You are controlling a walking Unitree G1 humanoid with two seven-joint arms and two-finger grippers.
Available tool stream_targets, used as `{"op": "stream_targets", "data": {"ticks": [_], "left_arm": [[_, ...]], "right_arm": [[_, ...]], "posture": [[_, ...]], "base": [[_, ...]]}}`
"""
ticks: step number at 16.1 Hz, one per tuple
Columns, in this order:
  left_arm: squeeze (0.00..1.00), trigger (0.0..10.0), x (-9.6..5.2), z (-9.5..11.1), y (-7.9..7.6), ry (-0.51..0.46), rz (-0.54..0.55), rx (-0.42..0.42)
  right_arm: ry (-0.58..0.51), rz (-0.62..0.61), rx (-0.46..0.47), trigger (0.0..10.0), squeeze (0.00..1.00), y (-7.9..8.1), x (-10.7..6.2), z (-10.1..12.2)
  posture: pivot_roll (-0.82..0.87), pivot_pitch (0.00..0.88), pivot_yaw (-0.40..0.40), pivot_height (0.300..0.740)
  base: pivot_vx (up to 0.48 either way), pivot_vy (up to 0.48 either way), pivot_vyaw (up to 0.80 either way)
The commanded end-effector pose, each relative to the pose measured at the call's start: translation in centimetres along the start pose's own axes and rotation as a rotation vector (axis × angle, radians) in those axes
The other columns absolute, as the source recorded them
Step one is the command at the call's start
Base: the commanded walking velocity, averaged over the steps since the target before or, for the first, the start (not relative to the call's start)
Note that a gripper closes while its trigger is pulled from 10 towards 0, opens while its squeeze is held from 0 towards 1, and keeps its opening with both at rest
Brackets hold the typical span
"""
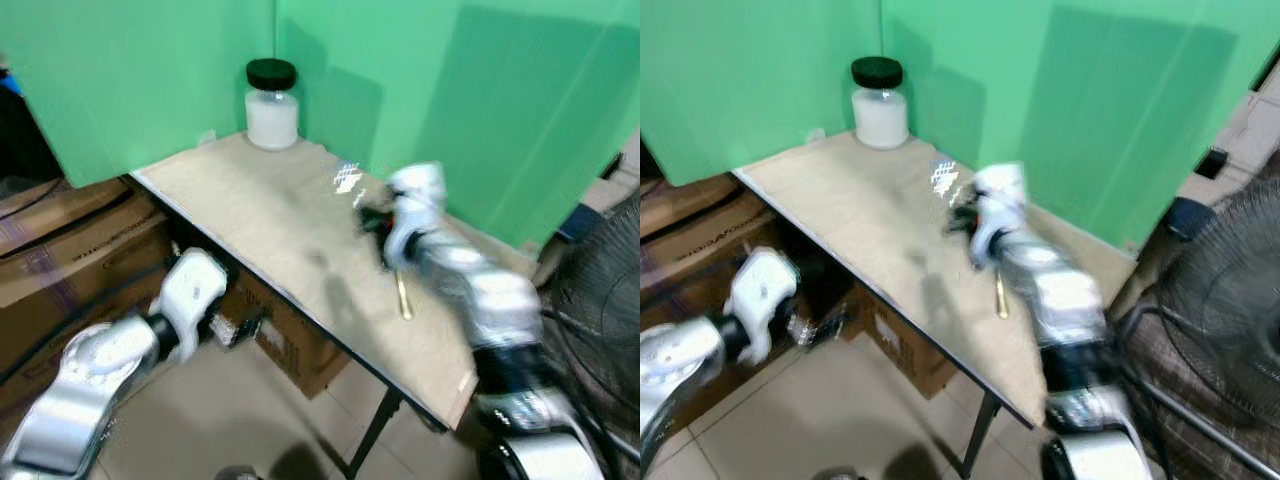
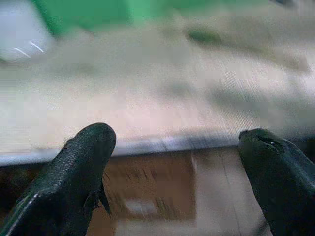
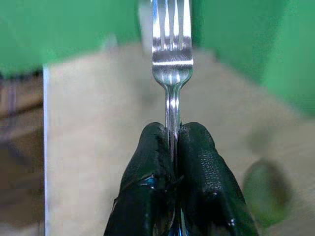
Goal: Setting the table
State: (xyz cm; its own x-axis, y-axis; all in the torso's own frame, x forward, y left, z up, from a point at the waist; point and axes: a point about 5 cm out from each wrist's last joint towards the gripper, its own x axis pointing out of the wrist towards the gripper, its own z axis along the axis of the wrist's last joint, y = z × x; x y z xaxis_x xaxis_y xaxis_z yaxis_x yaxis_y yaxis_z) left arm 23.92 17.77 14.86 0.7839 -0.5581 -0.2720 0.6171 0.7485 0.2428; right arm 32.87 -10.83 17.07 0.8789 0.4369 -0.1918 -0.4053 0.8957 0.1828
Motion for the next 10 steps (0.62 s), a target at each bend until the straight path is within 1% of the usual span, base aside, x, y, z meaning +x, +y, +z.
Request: {"op": "stream_targets", "data": {"ticks": [1,2,3,4,5,6,7,8,10], "left_arm": [[0.00,10.0,0.1,1.0,0.4,-0.033,0.068,0.014],[0.00,10.0,0.5,1.5,0.7,-0.049,0.147,0.011],[0.00,10.0,0.7,1.9,0.8,-0.061,0.205,0.013],[0.00,10.0,0.7,2.1,0.7,-0.079,0.235,-0.002],[0.00,10.0,0.8,2.1,0.4,-0.095,0.260,-0.034],[0.00,10.0,0.9,2.0,0.0,-0.095,0.272,-0.041],[0.00,10.0,0.9,1.9,-0.3,-0.093,0.273,-0.043],[0.00,10.0,1.0,1.7,-0.5,-0.100,0.292,-0.076],[0.00,10.0,1.1,1.7,-0.7,-0.102,0.306,-0.091]], "right_arm": [[-0.068,-0.017,0.002,0.0,0.00,-0.6,-1.7,0.8],[-0.125,-0.022,-0.034,0.0,0.00,-0.5,-3.5,1.0],[-0.178,-0.042,-0.080,6.6,0.00,-0.3,-5.1,1.1],[-0.174,-0.053,-0.116,10.0,0.00,0.0,-6.2,0.7],[-0.187,-0.079,-0.166,10.0,0.00,0.1,-7.1,0.2],[-0.172,-0.116,-0.136,10.0,0.00,0.1,-7.6,-0.6],[-0.183,-0.136,-0.121,10.0,0.00,0.1,-7.7,-0.8],[-0.189,-0.186,-0.092,10.0,0.00,-0.1,-7.8,-1.2],[-0.197,-0.222,-0.082,10.0,0.00,-0.2,-8.0,-1.5]], "posture": [[0.21,0.000,-0.069,0.740],[0.19,0.000,-0.055,0.740],[0.18,0.000,-0.049,0.740],[0.17,0.000,-0.043,0.740],[0.17,0.000,-0.040,0.740],[0.16,0.000,-0.038,0.740],[0.16,0.000,-0.039,0.740],[0.16,0.000,-0.040,0.740],[0.16,0.000,-0.044,0.740]], "base": [[0.000,0.000,0.00],[0.000,0.000,0.00],[0.000,0.000,0.00],[0.000,0.000,0.00],[0.000,0.000,0.00],[0.000,0.000,-0.56],[0.000,0.000,-0.56],[0.000,0.000,-0.78],[0.000,0.000,-0.78]]}}
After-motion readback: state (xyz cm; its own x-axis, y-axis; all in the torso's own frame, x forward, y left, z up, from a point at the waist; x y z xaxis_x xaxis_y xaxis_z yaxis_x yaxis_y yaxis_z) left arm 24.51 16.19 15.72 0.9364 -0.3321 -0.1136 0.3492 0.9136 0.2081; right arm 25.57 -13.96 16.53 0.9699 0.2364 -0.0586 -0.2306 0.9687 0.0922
